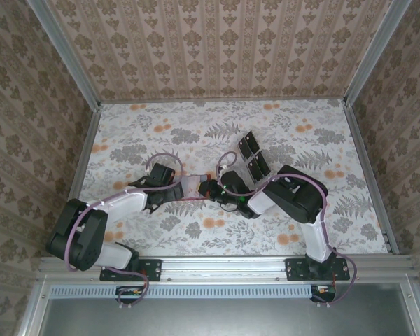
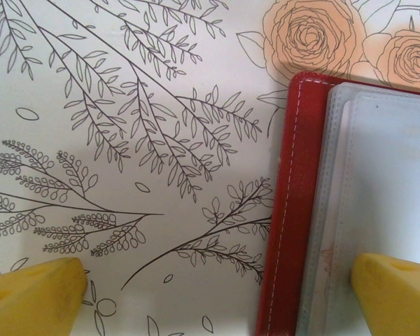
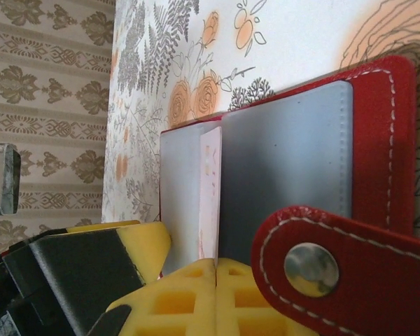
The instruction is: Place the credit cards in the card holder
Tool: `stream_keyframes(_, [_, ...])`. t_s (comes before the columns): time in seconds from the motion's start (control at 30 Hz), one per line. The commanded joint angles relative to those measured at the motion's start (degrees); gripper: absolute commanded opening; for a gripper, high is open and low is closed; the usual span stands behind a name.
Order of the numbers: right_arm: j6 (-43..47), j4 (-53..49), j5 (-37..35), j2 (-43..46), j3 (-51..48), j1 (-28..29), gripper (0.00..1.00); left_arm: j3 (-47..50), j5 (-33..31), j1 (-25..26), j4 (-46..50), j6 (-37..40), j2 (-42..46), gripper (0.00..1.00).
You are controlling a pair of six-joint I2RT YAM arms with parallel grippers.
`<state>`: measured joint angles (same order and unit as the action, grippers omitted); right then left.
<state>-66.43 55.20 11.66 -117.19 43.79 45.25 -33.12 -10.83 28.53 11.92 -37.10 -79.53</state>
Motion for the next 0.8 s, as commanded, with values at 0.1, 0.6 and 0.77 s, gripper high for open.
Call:
stream_keyframes(0.1, [-1.29, -1.15, 3.54, -3.12, 0.81, -0.38, 0.00, 1.79, -0.82, 0.03, 4.31, -0.80, -1.28, 1.00])
stream_keyframes(0.6, [0.01, -6.11, 6.12, -4.80, 5.07, -0.46, 0.00, 1.77, -0.61, 0.03, 4.09, -0.85, -1.51, 1.00])
stream_keyframes(0.77, [1.83, -10.15, 6.79, -3.04, 5.92, -0.83, 0.03, 1.33, -0.15, 0.03, 4.51, -0.91, -0.75, 1.00])
